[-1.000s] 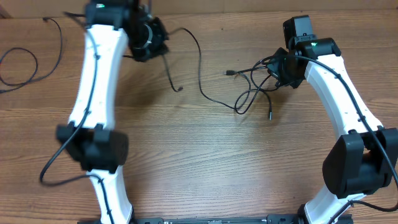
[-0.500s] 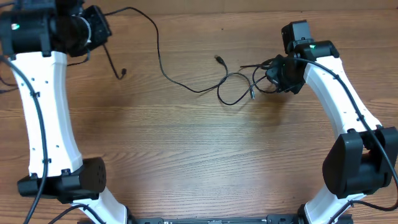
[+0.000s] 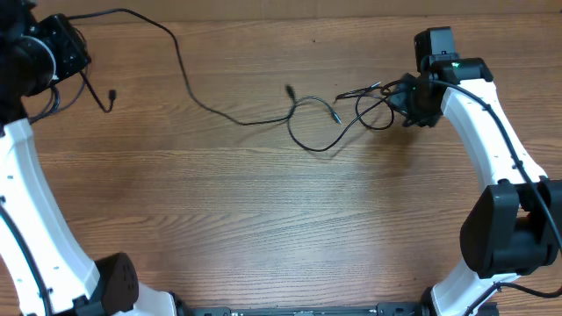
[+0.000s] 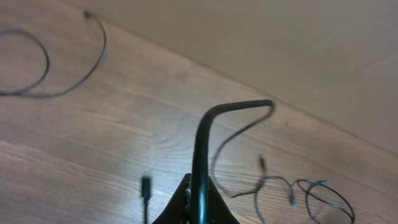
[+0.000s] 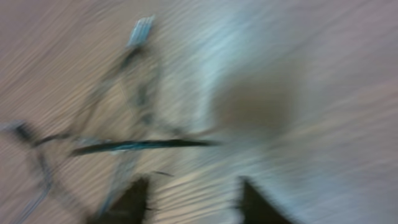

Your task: Untangle cables

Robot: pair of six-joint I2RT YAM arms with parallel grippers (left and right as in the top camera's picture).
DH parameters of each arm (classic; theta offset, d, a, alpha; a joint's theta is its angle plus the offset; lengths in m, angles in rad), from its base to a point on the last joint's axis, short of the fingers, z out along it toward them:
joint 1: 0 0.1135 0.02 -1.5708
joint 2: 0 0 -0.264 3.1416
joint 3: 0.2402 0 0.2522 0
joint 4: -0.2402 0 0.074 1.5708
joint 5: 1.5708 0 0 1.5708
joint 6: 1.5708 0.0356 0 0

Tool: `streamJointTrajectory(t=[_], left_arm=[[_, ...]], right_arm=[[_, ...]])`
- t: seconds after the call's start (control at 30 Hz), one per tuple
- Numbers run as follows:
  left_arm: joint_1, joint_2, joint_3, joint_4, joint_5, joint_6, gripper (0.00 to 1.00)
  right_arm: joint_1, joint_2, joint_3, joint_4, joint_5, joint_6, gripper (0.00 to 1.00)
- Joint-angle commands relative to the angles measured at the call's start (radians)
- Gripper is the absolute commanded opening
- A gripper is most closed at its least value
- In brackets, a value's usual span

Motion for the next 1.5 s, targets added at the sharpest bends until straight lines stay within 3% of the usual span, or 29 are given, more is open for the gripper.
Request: streamJointTrajectory(t=[0.0, 0.1, 0.27, 0.37, 0.5, 0.6, 0.67, 0.9, 1.1, 1.3, 1.47], left_arm=[[-0.009, -0.011, 0.016, 0.008, 0.093, 0.031, 0.04], [-0.009, -0.011, 0.016, 0.037, 0.212, 0.030, 0.04], [-0.008, -0.012, 0.017, 0.074, 0.265, -0.008, 0.04], [-0.008, -0.012, 0.017, 0.078, 0.264, -0.020, 0.04], [-0.005, -0.016, 0.017, 0.080, 0.253, -0.010, 0.04], [0.031, -0.033, 0.018, 0.089, 0.192, 0.008, 0.04], [0.076, -0.044, 0.020, 0.108, 0.137, 0.008, 0.04], [0.321, -0.049, 0.027, 0.128, 0.058, 0.032, 0.04], [0.480, -0.044, 0.027, 0.177, -0.068, 0.065, 0.04], [0.584, -0.034, 0.027, 0.230, -0.126, 0.068, 0.04], [0.595, 0.014, 0.027, 0.256, -0.121, 0.038, 0.04]], right_arm=[[0.059, -0.021, -0.005, 0.032, -0.234, -0.088, 0.70], [0.120, -0.006, -0.005, 0.062, -0.154, -0.075, 0.93], [0.190, 0.055, -0.005, 0.088, 0.060, 0.027, 0.96], [0.212, 0.121, -0.005, 0.122, 0.069, 0.041, 0.86], [0.221, 0.201, -0.005, 0.143, 0.069, 0.043, 0.40], [0.203, 0.217, -0.005, 0.111, 0.082, 0.112, 0.14], [0.177, 0.215, -0.005, 0.088, 0.117, 0.137, 0.04], [0.011, 0.214, -0.005, -0.032, 0.332, 0.133, 0.04], [-0.130, 0.214, -0.005, -0.068, 0.333, 0.029, 0.04], [-0.234, 0.214, -0.005, -0.126, 0.332, 0.040, 0.04], [-0.276, 0.214, -0.005, -0.146, 0.264, 0.040, 0.04]])
